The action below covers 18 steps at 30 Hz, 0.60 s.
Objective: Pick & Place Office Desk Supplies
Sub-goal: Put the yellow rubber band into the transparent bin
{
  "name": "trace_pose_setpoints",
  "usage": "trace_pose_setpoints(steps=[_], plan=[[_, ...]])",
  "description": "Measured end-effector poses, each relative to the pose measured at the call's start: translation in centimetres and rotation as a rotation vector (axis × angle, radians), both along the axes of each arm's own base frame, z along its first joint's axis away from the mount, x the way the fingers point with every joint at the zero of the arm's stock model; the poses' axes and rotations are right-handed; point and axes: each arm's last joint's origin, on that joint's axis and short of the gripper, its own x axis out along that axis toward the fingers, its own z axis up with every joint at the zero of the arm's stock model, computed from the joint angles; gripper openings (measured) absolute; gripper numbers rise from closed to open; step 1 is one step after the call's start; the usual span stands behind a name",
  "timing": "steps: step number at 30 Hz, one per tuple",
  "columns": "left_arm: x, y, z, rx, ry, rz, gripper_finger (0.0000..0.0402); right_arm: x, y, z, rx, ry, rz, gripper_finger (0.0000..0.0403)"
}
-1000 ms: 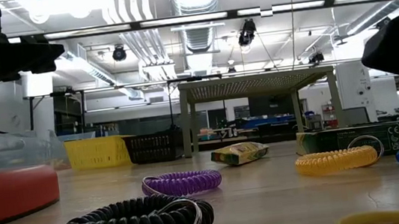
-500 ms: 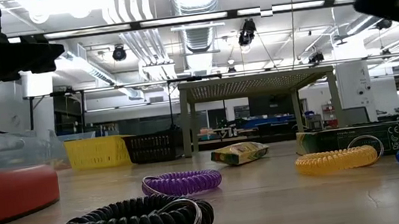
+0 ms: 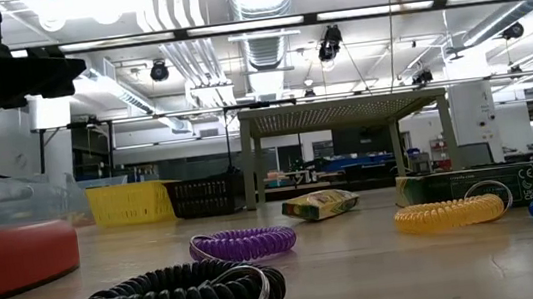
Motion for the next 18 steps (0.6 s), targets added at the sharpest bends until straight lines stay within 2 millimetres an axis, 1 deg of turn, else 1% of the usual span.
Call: trace_pose_setpoints(steps=[3,6,9,13,15,18], plan=[[0.0,0.0,0.0,0.000,0.000,0.000,0.0149,1.2,-1.6,-0.2,-0.041,0.023,-0.034,0.0011],[0.0,0.0,0.0,0.000,0.000,0.000,0.0149,2.8,-3.5,-0.8,0.008,0.046,-0.057,0.0009],[0.0,0.0,0.0,0.000,0.000,0.000,0.0149,4.5,-5.2,-1.3,0.028,0.058,-0.017,0.0009],[0.0,0.0,0.0,0.000,0.000,0.000,0.0149,6.4,-7.1,-1.8,0.025,0.054,0.099,0.0009],[0.0,0.0,0.0,0.000,0.001,0.000,0.0149,7.1,-7.9,-2.0,0.005,0.034,0.133,0.0008],[0.0,0.0,0.0,0.000,0.001,0.000,0.0149,7.8,-9.1,-1.9,-0.027,-0.001,0.131,0.0008]])
